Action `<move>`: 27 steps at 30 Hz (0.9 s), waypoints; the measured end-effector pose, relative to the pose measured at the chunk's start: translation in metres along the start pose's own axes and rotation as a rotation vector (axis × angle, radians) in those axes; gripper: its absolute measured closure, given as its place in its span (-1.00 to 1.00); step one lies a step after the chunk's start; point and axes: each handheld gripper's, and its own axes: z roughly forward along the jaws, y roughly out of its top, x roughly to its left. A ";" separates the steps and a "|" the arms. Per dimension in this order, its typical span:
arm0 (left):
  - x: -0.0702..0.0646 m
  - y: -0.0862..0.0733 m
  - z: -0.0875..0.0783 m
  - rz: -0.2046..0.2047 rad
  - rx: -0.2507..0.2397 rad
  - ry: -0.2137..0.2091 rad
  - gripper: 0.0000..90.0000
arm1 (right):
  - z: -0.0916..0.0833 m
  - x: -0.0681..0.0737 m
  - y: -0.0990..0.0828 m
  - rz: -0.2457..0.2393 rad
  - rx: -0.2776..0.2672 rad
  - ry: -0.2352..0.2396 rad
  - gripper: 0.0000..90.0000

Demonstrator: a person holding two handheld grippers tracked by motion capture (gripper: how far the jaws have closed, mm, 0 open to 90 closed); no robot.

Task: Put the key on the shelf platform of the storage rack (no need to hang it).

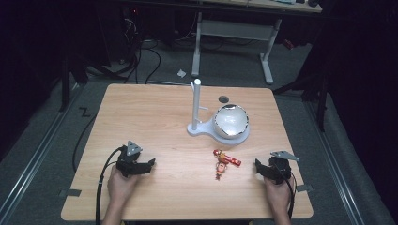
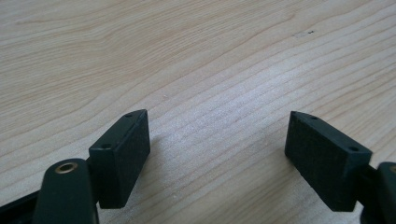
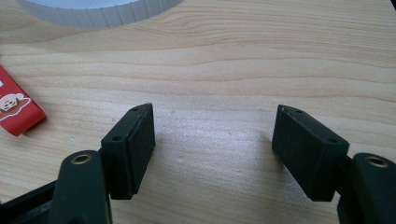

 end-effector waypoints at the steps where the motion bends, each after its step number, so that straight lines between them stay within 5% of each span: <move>1: 0.000 0.000 0.000 0.000 0.000 0.000 -0.50 | 0.000 0.000 0.000 0.000 -0.001 0.001 -0.33; 27: 0.000 0.000 0.000 -0.001 0.000 0.000 -0.49 | -0.002 -0.002 0.000 -0.023 0.013 0.026 -0.27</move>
